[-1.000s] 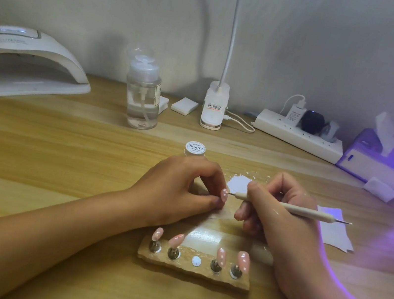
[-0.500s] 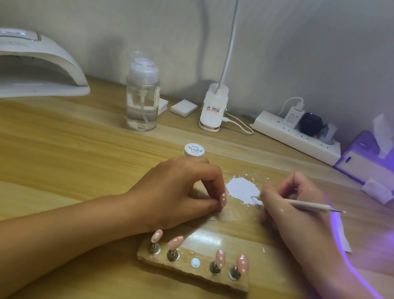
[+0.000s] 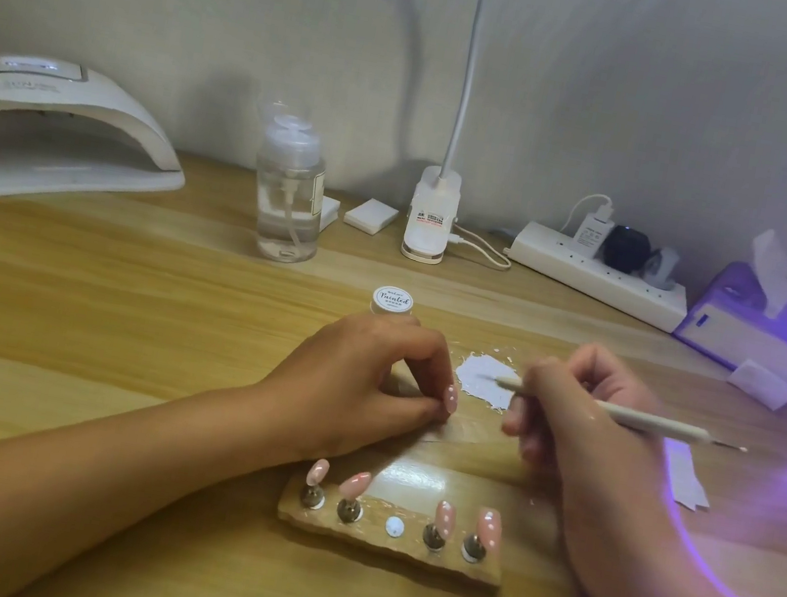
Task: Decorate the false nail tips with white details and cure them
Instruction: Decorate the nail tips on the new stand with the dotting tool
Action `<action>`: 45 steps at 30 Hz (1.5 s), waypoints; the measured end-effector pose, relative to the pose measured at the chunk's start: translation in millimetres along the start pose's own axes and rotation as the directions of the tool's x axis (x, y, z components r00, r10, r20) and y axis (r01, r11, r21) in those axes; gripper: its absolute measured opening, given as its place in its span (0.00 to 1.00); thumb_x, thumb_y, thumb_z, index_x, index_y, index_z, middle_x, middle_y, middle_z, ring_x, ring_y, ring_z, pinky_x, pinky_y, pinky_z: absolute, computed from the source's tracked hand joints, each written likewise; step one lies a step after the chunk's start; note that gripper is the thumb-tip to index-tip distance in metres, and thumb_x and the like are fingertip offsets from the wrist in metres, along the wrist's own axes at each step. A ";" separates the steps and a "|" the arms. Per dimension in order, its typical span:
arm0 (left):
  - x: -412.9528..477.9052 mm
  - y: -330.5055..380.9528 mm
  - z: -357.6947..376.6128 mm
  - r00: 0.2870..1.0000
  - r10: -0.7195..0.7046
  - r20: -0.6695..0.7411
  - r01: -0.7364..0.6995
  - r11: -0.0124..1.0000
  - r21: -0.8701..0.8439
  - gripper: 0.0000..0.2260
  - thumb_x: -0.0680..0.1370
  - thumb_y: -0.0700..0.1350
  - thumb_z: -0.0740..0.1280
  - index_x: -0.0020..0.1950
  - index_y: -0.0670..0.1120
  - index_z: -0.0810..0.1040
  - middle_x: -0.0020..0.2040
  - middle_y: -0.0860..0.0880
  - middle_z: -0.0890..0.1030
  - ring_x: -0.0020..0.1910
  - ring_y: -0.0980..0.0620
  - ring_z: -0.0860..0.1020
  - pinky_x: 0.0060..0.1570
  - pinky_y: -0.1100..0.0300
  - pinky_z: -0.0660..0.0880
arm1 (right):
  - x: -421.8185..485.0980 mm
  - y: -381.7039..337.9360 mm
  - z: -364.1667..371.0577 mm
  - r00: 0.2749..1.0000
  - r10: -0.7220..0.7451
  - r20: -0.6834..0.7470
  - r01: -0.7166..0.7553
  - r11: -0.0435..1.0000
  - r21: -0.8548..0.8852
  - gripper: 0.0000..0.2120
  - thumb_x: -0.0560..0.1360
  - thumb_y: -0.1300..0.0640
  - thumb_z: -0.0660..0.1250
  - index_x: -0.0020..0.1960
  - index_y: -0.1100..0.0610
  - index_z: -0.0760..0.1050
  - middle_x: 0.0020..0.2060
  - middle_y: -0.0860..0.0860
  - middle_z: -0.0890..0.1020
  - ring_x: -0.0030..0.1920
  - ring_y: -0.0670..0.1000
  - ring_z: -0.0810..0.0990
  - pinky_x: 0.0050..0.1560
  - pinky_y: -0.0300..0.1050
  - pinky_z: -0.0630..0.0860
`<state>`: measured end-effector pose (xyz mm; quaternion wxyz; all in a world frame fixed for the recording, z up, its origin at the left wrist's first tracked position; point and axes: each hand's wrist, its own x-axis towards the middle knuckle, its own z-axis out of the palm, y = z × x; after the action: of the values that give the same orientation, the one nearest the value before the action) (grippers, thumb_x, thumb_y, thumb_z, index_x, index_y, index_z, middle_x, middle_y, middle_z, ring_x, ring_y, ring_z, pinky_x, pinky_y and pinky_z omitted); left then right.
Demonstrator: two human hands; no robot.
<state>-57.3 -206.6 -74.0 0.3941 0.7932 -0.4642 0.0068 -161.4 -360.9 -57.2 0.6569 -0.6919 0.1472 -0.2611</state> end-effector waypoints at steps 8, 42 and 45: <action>0.7 -0.3 -0.2 1.000 0.013 -0.005 -0.013 1.000 0.019 0.06 0.72 0.43 0.76 0.41 0.52 0.81 0.41 0.58 0.81 0.34 0.72 0.72 0.36 0.74 0.63 | -6.2 -0.2 8.1 0.995 0.069 0.071 -0.068 0.998 -0.018 0.13 0.70 0.63 0.67 0.31 0.54 0.66 0.25 0.59 0.80 0.22 0.48 0.70 0.22 0.36 0.67; 0.4 -0.3 -0.8 1.000 0.008 0.003 -0.008 1.000 0.012 0.06 0.72 0.43 0.76 0.42 0.52 0.82 0.41 0.58 0.82 0.35 0.72 0.72 0.36 0.73 0.63 | -6.6 0.7 6.1 0.998 0.037 0.044 -0.037 0.999 -0.004 0.16 0.70 0.65 0.65 0.29 0.53 0.65 0.21 0.57 0.75 0.20 0.47 0.66 0.20 0.34 0.63; 0.6 -0.7 -1.0 1.000 0.016 0.004 -0.016 1.000 0.012 0.06 0.72 0.42 0.76 0.42 0.52 0.82 0.41 0.58 0.82 0.35 0.72 0.72 0.36 0.74 0.64 | -6.1 1.9 6.3 0.999 0.030 0.042 -0.028 0.999 -0.034 0.14 0.66 0.61 0.66 0.27 0.53 0.64 0.18 0.56 0.72 0.20 0.47 0.62 0.20 0.36 0.60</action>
<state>-56.1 -206.2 -73.5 0.3884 0.7918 -0.4712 0.0114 -162.7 -352.5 -60.1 0.6519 -0.7059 0.1475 -0.2343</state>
